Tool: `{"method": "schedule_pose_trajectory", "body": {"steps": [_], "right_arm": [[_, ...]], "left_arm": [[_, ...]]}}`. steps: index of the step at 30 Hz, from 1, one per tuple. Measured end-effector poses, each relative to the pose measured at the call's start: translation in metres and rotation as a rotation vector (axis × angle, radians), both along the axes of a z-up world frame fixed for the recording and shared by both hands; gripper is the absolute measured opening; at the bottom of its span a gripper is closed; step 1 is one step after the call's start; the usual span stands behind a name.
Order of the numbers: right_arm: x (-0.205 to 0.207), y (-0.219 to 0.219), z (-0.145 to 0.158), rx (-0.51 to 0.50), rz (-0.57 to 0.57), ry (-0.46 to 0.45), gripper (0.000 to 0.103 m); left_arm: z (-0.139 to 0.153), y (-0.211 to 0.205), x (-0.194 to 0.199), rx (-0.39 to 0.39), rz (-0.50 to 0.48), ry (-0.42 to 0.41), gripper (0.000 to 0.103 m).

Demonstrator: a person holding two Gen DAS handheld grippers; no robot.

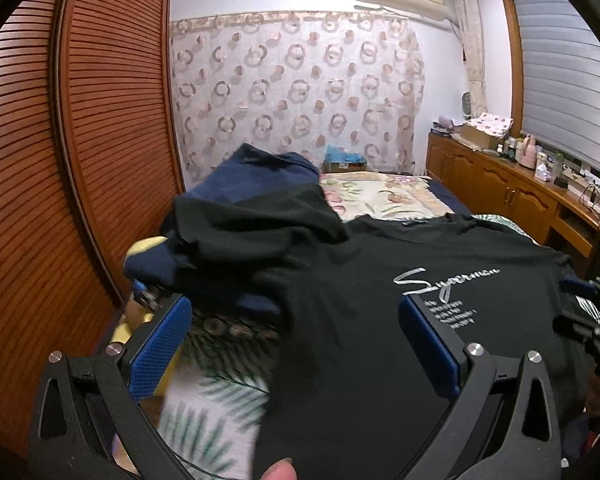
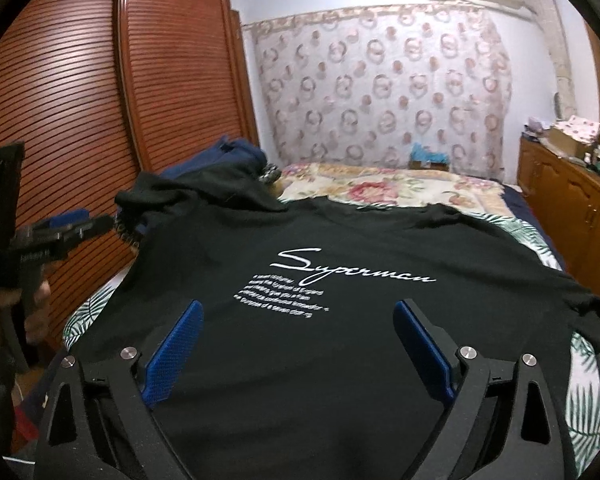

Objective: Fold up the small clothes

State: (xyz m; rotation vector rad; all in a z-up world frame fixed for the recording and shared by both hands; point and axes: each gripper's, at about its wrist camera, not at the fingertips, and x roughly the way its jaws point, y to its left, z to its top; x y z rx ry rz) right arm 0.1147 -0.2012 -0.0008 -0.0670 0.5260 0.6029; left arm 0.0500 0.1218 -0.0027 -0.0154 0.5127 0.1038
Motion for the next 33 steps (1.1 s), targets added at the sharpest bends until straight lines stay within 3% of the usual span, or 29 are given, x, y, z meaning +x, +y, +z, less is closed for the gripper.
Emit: {"method": "schedule_pose_trajectory", "body": {"steps": [9, 12, 14, 17, 21, 25, 27, 29, 33], "right_arm": [[0.024, 0.004, -0.001, -0.039, 0.054, 0.023, 0.096], [0.028, 0.009, -0.001, -0.046, 0.067, 0.02, 0.096], [0.033, 0.014, 0.0, -0.055, 0.08, 0.017, 0.096], [0.043, 0.024, 0.004, -0.067, 0.099, 0.004, 0.096], [0.053, 0.034, 0.006, -0.066, 0.119, -0.004, 0.096], [0.058, 0.042, 0.004, -0.074, 0.135, -0.003, 0.096], [0.056, 0.045, 0.003, -0.083, 0.138, -0.008, 0.096], [0.053, 0.044, 0.002, -0.085, 0.137, -0.013, 0.096], [0.051, 0.043, -0.001, -0.089, 0.133, -0.003, 0.096]], "left_arm": [[0.019, 0.05, 0.033, -0.064, -0.003, 0.034, 0.098], [0.017, 0.066, 0.05, -0.101, -0.006, 0.064, 0.088], [0.012, 0.075, 0.059, -0.133, -0.016, 0.091, 0.072], [-0.001, 0.088, 0.078, -0.182, 0.012, 0.156, 0.062], [-0.02, 0.099, 0.101, -0.238, 0.02, 0.248, 0.062], [-0.028, 0.097, 0.112, -0.224, -0.016, 0.299, 0.06], [-0.026, 0.096, 0.113, -0.208, -0.022, 0.3, 0.04], [-0.022, 0.093, 0.113, -0.192, -0.04, 0.294, 0.014], [-0.006, 0.081, 0.111, -0.117, -0.064, 0.249, 0.011]]}}
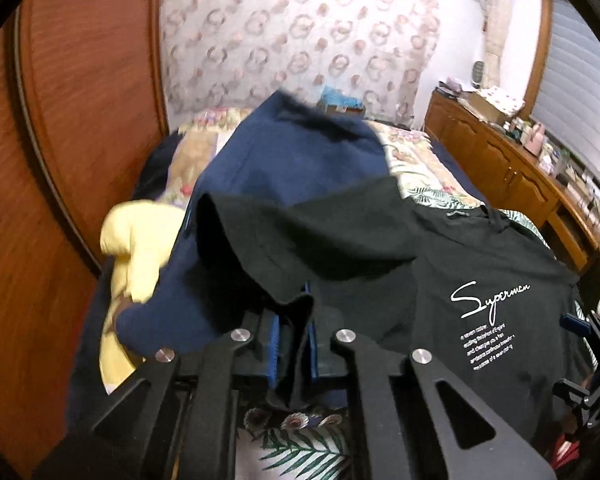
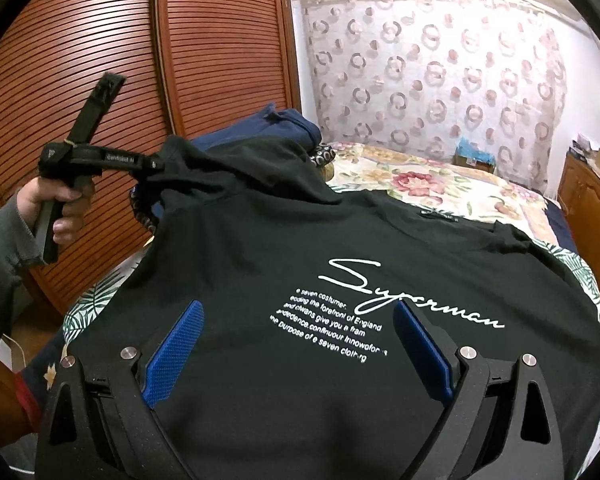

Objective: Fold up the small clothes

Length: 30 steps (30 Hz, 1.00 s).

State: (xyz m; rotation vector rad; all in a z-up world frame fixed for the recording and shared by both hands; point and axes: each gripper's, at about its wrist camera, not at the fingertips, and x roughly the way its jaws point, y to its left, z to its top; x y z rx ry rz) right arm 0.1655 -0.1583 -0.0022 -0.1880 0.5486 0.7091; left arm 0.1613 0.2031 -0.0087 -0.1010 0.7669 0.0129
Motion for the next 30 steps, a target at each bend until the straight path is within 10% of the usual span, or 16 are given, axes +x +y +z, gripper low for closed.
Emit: {"method": "schedule_pose_trajectory", "body": {"steps": [10, 17, 30], "right_arm": [[0.001, -0.005, -0.001, 0.017, -0.036, 0.003, 0.096], [0.002, -0.011, -0.005, 0.016, -0.075, 0.01, 0.096], [0.011, 0.015, 0.002, 0.019, -0.033, 0.051, 0.086]], "left_arm": [[0.034, -0.083, -0.016, 0.101, -0.221, -0.078, 0.016], [0.021, -0.12, -0.032, 0.073, -0.37, -0.06, 0.052], [-0.019, -0.111, -0.082, 0.046, -0.296, -0.042, 0.085]]}}
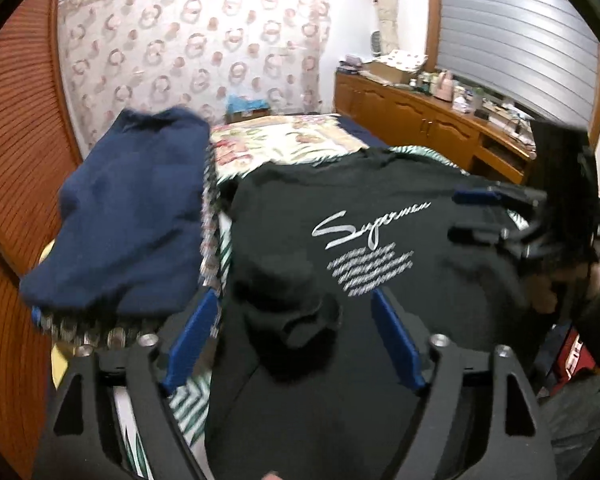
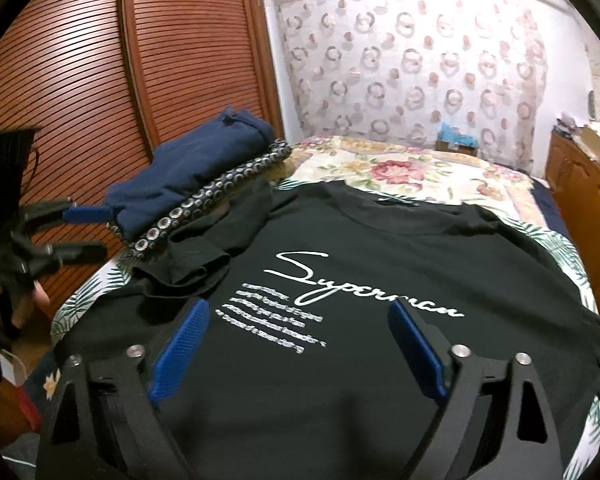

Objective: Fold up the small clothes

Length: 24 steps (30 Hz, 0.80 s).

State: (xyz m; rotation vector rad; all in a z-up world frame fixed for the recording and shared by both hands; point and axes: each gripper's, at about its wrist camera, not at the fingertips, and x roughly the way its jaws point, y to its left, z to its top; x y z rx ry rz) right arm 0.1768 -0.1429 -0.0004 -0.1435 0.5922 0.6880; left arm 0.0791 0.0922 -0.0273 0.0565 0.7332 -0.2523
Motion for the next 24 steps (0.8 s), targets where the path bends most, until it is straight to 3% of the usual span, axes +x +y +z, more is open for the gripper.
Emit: {"method": "schedule_pose_trajectory", "body": {"steps": [11, 18, 22, 23, 24], "right_arm": [[0.039, 0.096, -0.018, -0.016, 0.181, 0.16, 0.053], [0.06, 0.159, -0.042, -0.068, 0.254, 0.23, 0.052], [0.07, 0.177, -0.056, -0.097, 0.254, 0.245, 0.048], [0.072, 0.179, -0.057, -0.098, 0.254, 0.253, 0.043], [0.072, 0.181, -0.059, -0.098, 0.253, 0.26, 0.031]], "left_arm": [[-0.06, 0.033, 0.001, 0.029, 0.122, 0.135, 0.086], [-0.082, 0.042, 0.013, 0.062, 0.159, 0.205, 0.086], [-0.084, 0.045, 0.018, 0.043, 0.165, 0.201, 0.089], [-0.084, 0.045, 0.018, 0.045, 0.169, 0.195, 0.091], [-0.085, 0.045, 0.018, 0.046, 0.168, 0.191, 0.092]]}}
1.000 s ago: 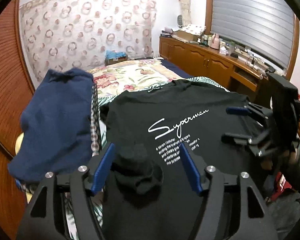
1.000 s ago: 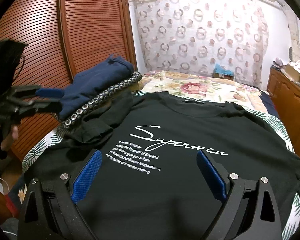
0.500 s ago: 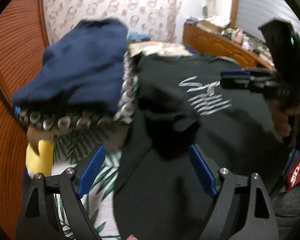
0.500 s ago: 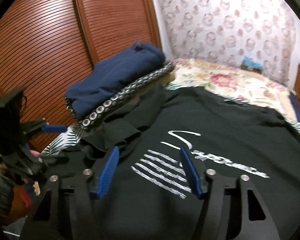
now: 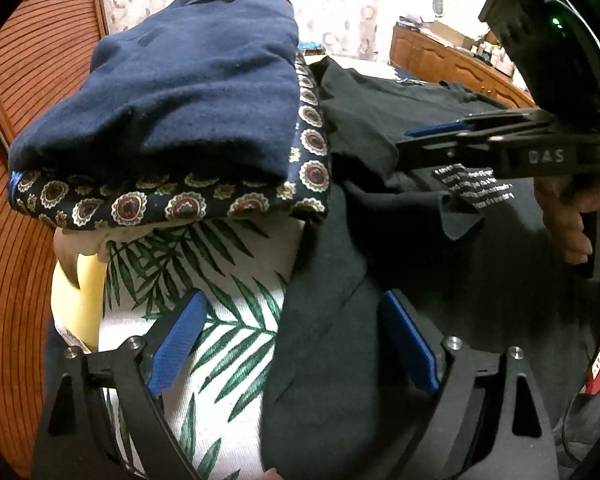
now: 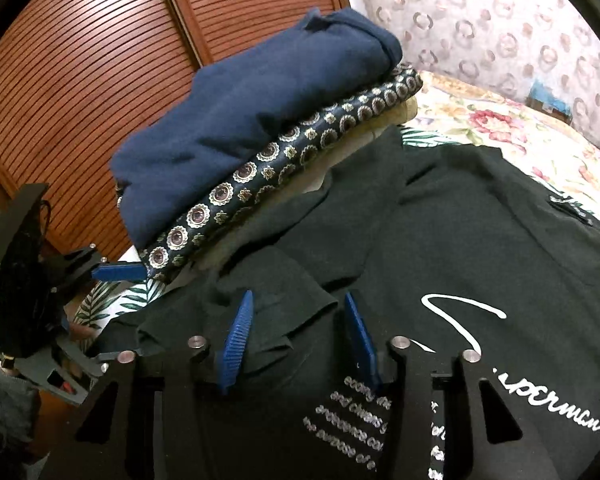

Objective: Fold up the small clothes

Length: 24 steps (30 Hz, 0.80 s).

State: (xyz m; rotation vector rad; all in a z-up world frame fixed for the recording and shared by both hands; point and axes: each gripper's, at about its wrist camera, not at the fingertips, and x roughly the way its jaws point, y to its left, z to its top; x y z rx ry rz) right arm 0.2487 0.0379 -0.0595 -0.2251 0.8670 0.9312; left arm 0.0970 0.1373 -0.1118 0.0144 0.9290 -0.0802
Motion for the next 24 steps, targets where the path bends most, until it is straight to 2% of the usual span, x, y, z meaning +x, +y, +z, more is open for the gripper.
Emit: {"method": "schedule_pose_trajectory", "body": {"steps": [3, 6, 12, 17, 24], "right_arm": [[-0.002, 0.0, -0.001, 0.009, -0.002, 0.01, 0.007], [0.006, -0.024, 0.015, 0.035, -0.015, -0.002, 0.003], [-0.004, -0.079, 0.047, 0.131, -0.142, -0.087, 0.002], [-0.014, -0.114, 0.048, 0.073, -0.262, -0.125, 0.002], [-0.033, -0.12, 0.033, -0.048, -0.384, -0.198, 0.002]], "left_arm": [[-0.002, 0.001, 0.0, -0.004, -0.007, -0.001, 0.094], [-0.002, 0.001, 0.0, -0.005, -0.009, -0.002, 0.095], [-0.001, 0.0, 0.004, -0.008, -0.009, -0.005, 0.095], [-0.002, 0.002, 0.001, -0.009, -0.007, -0.008, 0.095], [-0.002, 0.002, 0.001, -0.01, -0.007, -0.008, 0.095]]}}
